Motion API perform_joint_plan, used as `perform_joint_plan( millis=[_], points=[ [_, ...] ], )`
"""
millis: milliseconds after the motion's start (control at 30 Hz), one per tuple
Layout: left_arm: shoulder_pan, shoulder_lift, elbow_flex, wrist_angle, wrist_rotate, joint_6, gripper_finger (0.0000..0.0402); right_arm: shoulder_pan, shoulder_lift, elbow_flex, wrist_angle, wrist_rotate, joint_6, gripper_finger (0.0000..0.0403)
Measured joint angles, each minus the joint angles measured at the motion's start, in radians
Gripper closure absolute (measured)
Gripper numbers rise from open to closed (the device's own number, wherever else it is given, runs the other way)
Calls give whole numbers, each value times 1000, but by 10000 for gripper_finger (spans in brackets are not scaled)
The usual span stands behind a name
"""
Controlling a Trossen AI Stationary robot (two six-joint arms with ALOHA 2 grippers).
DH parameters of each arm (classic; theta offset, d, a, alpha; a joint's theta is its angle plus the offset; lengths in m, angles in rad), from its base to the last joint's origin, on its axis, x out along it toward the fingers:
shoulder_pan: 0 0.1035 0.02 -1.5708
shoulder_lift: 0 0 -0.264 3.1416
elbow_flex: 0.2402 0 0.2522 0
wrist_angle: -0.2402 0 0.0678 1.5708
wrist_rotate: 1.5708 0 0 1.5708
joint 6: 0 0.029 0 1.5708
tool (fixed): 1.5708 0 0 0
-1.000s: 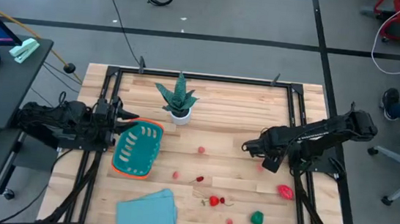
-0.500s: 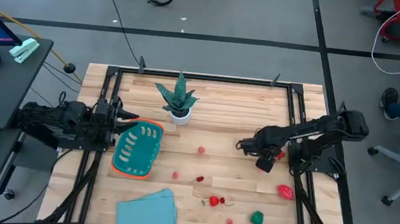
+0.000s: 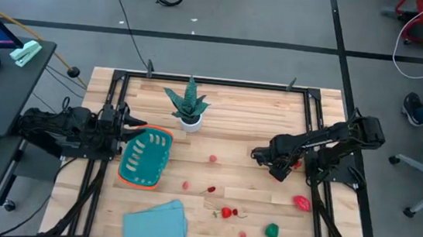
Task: Pick and placing Produce into tupperware
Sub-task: Put the red strawberry into the blue basket
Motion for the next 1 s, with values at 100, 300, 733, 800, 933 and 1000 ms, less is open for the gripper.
perform_joint_plan(
  millis=[100, 300, 733, 800, 933, 1000],
  points=[
    [0, 0, 0, 0, 0, 0, 258, 0, 0, 0, -8, 0, 53, 167],
    [0, 0, 0, 0, 0, 0, 263, 0, 1, 0, -6, 10, 95, 167],
    [0, 0, 0, -19, 0, -4, 261, 0, 109, 0, -3, 9, 251, 167],
    [0, 0, 0, -24, 0, -4, 264, 0, 127, 0, 1, 8, 266, 167],
    [0, 0, 0, -24, 0, -4, 268, 0, 157, -1, 36, -14, 291, 167],
    [0, 0, 0, -24, 0, -4, 267, 0, 170, 0, 58, -29, 299, 167]
  ],
)
